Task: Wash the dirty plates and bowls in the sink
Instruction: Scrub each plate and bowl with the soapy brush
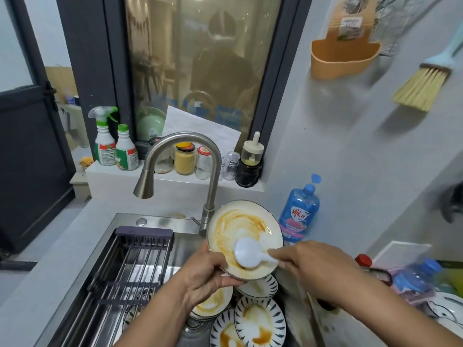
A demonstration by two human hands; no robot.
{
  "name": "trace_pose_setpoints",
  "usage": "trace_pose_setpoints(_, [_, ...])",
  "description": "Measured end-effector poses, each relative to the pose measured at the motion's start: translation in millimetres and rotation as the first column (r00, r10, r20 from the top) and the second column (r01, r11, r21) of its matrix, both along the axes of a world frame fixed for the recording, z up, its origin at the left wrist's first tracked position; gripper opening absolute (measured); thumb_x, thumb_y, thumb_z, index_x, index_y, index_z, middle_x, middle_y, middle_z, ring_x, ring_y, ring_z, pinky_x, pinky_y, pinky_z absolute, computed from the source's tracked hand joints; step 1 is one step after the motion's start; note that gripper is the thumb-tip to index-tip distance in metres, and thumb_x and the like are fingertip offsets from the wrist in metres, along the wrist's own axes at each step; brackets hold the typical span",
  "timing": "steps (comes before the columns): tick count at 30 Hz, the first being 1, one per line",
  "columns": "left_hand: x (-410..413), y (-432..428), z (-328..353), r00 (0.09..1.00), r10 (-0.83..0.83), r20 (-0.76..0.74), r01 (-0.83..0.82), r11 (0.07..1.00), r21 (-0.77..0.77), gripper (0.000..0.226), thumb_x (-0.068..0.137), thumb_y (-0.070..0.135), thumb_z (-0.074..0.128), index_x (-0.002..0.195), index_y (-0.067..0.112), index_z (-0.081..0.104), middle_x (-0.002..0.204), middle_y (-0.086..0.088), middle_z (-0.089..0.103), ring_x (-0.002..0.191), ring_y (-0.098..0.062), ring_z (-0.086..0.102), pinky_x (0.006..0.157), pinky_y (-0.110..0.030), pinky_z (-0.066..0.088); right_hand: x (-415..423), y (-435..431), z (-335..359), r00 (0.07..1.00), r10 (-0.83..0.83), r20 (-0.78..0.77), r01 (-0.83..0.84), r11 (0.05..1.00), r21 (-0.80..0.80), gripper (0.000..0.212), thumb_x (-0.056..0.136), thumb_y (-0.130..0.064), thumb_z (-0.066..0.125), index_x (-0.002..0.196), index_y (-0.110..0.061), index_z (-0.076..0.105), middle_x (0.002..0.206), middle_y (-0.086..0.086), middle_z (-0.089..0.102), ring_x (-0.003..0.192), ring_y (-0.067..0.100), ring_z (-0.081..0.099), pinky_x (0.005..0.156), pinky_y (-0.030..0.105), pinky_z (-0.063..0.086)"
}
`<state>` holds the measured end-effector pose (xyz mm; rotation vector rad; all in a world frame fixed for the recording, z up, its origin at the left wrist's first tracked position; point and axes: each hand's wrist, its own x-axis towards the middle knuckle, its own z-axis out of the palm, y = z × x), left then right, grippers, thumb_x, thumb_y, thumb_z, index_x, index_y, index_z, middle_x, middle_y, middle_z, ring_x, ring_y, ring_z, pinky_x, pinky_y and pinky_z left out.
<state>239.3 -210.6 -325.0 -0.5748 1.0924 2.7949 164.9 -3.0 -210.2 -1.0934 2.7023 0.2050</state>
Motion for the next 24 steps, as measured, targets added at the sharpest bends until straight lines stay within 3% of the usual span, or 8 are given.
trace_pose_setpoints(3, [4.6, -1.4, -0.7, 0.998, 0.062, -0.009, -0.061, 0.997, 0.055, 0.073, 0.080, -0.028, 0.034, 0.136, 0.016, 0.048, 0.133, -0.026, 0.058, 0.110, -0.056, 0.063, 0.084, -0.078, 0.049, -0.8, 4.3, 2.6, 0.994, -0.074, -0.081, 0.072, 0.997, -0.018, 0.032, 0.106, -0.046, 0.035, 0.136, -0.049, 0.044, 0.121, -0.010, 0.065, 0.105, 0.019, 0.062, 0.084, 0.038, 0.055])
trace_pose_setpoints(7, [11.6, 7.2, 0.3, 1.000, 0.008, -0.005, -0.008, 1.000, -0.029, 0.067, 0.083, -0.026, 0.034, 0.130, 0.018, 0.053, 0.128, -0.024, 0.062, 0.110, -0.051, 0.065, 0.086, -0.077, 0.049, -6.0, -3.9, 5.6, 0.981, -0.133, -0.142, 0.130, 0.991, -0.031, 0.033, 0.108, -0.042, 0.030, 0.138, -0.044, 0.043, 0.132, -0.002, 0.060, 0.113, 0.026, 0.061, 0.088, 0.042, 0.054])
trace_pose_setpoints(10, [11.4, 15.7, -0.9, 0.998, -0.070, 0.011, 0.070, 0.994, -0.084, 0.069, 0.085, -0.025, 0.033, 0.131, 0.022, 0.053, 0.128, -0.023, 0.062, 0.111, -0.048, 0.065, 0.082, -0.074, 0.053, -4.3, -17.8, 5.1, 0.995, -0.059, -0.084, 0.054, 0.997, -0.052, 0.034, 0.108, -0.044, 0.032, 0.139, -0.049, 0.046, 0.133, -0.002, 0.060, 0.117, 0.025, 0.059, 0.087, 0.040, 0.053])
trace_pose_setpoints(13, [10.6, 16.1, -5.6, 0.996, -0.084, 0.022, 0.085, 0.995, -0.043, 0.072, 0.084, -0.027, 0.031, 0.133, 0.022, 0.052, 0.130, -0.025, 0.060, 0.114, -0.051, 0.062, 0.081, -0.074, 0.053, 0.5, -28.7, -2.7, 0.996, 0.036, -0.078, -0.035, 0.999, 0.010, 0.040, 0.108, -0.046, 0.032, 0.147, -0.056, 0.036, 0.126, -0.002, 0.057, 0.114, 0.025, 0.059, 0.083, 0.037, 0.048])
trace_pose_setpoints(18, [13.2, 10.4, -9.3, 1.000, -0.013, 0.006, 0.013, 1.000, 0.007, 0.063, 0.087, -0.026, 0.036, 0.130, 0.016, 0.052, 0.130, -0.025, 0.061, 0.112, -0.053, 0.063, 0.084, -0.081, 0.046, -20.2, -24.7, -11.2, 0.980, -0.045, -0.196, 0.038, 0.999, -0.037, 0.047, 0.108, -0.030, 0.036, 0.146, -0.057, 0.027, 0.122, -0.002, 0.053, 0.111, 0.028, 0.059, 0.078, 0.038, 0.046])
trace_pose_setpoints(21, [12.8, 7.6, -7.9, 0.993, 0.114, 0.028, -0.114, 0.993, 0.006, 0.043, 0.098, -0.009, 0.053, 0.132, 0.017, 0.051, 0.126, -0.023, 0.065, 0.107, -0.049, 0.068, 0.084, -0.079, 0.048, -21.7, -14.7, -12.8, 0.969, -0.075, -0.235, 0.076, 0.997, -0.005, 0.041, 0.105, -0.022, 0.042, 0.137, -0.047, 0.040, 0.124, 0.000, 0.059, 0.107, 0.027, 0.062, 0.078, 0.039, 0.050])
trace_pose_setpoints(24, [12.9, 4.7, -5.0, 0.975, 0.219, 0.029, -0.220, 0.975, 0.018, 0.034, 0.102, 0.018, 0.056, 0.134, 0.027, 0.050, 0.128, -0.017, 0.065, 0.107, -0.046, 0.069, 0.081, -0.076, 0.052, -11.0, -6.4, -22.5, 0.986, -0.102, -0.132, 0.106, 0.994, 0.017, 0.026, 0.101, -0.018, 0.043, 0.116, -0.039, 0.049, 0.104, -0.002, 0.063, 0.092, 0.025, 0.064, 0.071, 0.037, 0.050])
